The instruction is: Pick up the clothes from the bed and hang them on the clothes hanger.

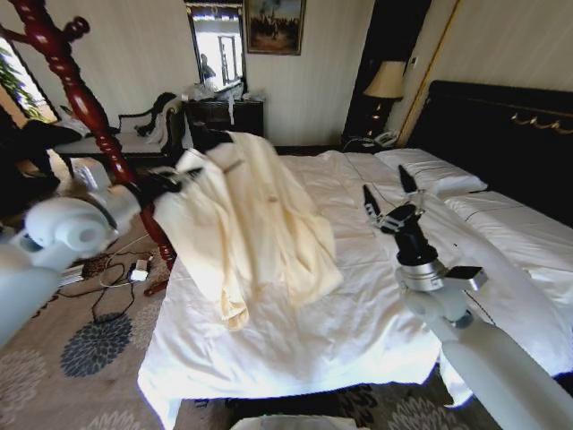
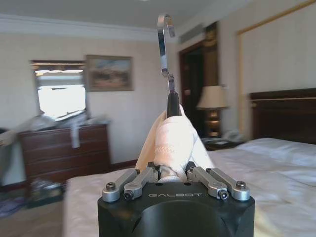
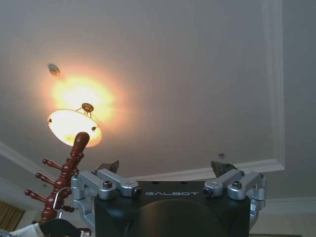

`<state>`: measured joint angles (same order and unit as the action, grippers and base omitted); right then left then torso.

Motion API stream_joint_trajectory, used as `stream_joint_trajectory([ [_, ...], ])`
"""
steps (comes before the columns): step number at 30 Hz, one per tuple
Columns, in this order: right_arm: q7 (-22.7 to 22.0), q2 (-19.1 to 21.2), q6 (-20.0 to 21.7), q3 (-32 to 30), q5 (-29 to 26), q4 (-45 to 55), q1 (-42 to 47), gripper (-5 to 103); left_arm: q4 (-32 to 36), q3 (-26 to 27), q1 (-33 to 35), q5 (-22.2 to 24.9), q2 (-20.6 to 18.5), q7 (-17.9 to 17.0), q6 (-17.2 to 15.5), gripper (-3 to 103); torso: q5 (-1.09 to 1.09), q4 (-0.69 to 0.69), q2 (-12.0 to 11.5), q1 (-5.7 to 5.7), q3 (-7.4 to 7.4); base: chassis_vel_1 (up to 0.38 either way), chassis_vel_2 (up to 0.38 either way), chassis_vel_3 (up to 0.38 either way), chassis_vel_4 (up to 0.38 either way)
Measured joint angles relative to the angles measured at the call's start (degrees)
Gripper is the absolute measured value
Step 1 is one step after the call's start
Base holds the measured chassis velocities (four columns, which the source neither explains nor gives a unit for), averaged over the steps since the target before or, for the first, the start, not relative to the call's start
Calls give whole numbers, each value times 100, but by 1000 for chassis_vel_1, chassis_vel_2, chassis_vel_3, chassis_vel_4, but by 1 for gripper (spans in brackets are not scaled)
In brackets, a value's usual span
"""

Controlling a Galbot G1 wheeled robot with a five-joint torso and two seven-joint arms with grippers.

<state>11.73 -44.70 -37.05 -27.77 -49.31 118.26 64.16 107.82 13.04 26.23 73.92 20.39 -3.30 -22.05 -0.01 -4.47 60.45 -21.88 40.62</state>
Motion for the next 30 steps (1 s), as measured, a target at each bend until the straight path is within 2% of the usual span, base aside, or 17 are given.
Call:
stream_joint_trajectory([
  [3,10,-119,19,2,4,-90,-13,100,-548,-73,-461,-38,18,-54,-153,19,0,1,0,0,0,0,0,0,0],
  [4,10,-119,19,2,4,-90,-13,100,-548,-73,-461,-38,18,-54,-153,19,0,1,0,0,0,0,0,0,0],
  [8,31,-136,21,1,57,-155,69,100,-1471,-297,-1235,-228,320,-2,-280,19,-1,2,0,0,0,0,0,0,0],
  [9,31,-136,21,1,57,-155,69,100,-1471,-297,-1235,-228,320,-2,-280,19,-1,2,0,0,0,0,0,0,0],
  [12,32,-107,21,-15,68,-191,98,100,-2234,-617,-2032,-281,688,69,-552,19,-1,1,0,-1,0,0,0,0,0],
  [14,33,-95,21,-15,70,-193,98,100,-2437,-727,-2266,-285,790,91,-619,19,-1,1,0,-1,0,0,0,0,0],
  [16,31,-43,22,-17,72,-208,88,100,-3014,-1041,-2908,-353,1042,185,-783,19,1,-2,0,-1,0,0,0,0,0],
  [18,35,-27,23,-16,75,-211,82,100,-3259,-1176,-3132,-415,1142,249,-812,19,3,-1,0,0,0,0,0,0,0],
  [21,47,19,29,-16,86,-227,61,100,-4044,-1550,-3851,-681,1509,425,-931,19,0,2,0,-2,1,0,0,0,0],
  [26,70,28,30,-97,101,-255,100,100,-4481,-1699,-4270,-902,1799,461,-1013,19,2,-2,0,-1,0,0,0,0,0],
  [30,99,31,23,-182,105,-311,129,100,-4504,-1724,-4332,-946,1828,462,-1034,19,1,1,0,0,0,0,0,0,0],
])
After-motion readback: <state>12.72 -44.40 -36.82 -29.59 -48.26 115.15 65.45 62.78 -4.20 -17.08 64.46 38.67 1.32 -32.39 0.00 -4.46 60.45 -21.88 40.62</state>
